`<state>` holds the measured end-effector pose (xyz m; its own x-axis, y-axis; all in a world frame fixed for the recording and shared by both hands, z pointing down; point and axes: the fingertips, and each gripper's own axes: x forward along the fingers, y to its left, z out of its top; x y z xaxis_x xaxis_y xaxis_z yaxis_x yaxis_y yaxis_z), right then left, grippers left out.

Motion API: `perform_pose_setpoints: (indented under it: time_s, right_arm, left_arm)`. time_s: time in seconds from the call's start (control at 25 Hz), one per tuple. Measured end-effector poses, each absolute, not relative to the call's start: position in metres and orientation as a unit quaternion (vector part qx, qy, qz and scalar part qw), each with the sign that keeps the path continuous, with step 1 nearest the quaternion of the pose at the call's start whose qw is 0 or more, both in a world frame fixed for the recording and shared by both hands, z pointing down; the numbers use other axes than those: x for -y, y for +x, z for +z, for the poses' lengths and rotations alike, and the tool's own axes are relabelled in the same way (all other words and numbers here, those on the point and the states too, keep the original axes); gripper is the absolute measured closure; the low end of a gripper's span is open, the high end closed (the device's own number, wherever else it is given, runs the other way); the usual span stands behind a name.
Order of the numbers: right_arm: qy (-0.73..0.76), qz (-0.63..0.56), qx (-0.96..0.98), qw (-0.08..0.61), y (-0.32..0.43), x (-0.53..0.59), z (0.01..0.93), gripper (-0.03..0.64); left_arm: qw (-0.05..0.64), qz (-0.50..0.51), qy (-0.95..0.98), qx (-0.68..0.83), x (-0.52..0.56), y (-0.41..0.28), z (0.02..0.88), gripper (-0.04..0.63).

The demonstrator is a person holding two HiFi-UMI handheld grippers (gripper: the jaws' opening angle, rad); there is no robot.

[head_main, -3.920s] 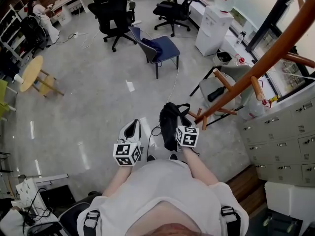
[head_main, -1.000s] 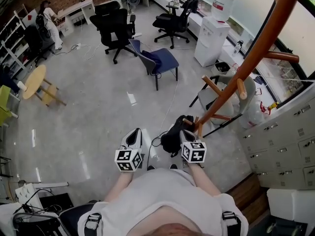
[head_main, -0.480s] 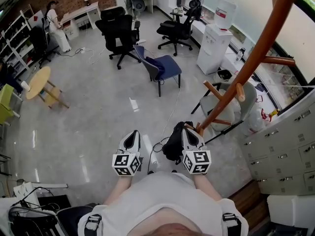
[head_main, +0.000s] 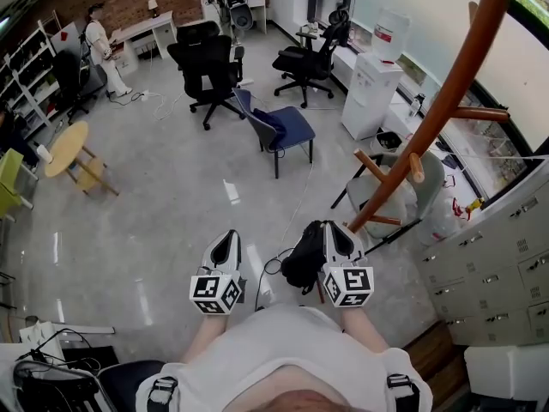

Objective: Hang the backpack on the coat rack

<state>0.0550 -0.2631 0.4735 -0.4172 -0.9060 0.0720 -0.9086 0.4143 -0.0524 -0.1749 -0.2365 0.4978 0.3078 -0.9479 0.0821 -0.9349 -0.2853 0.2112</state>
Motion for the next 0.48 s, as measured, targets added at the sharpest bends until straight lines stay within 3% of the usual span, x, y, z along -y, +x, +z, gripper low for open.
perform_pose_setpoints:
  time_s: [0.48]
  right_arm:
    - [0.541, 0.045, 0.839, 0.026, 0.0536, 0.2608, 0.4839, 0.609]
  left_arm:
    - [0.107, -0.02, 0.8, 0.59, 0.2347, -0.1722, 0.5065, 0.584]
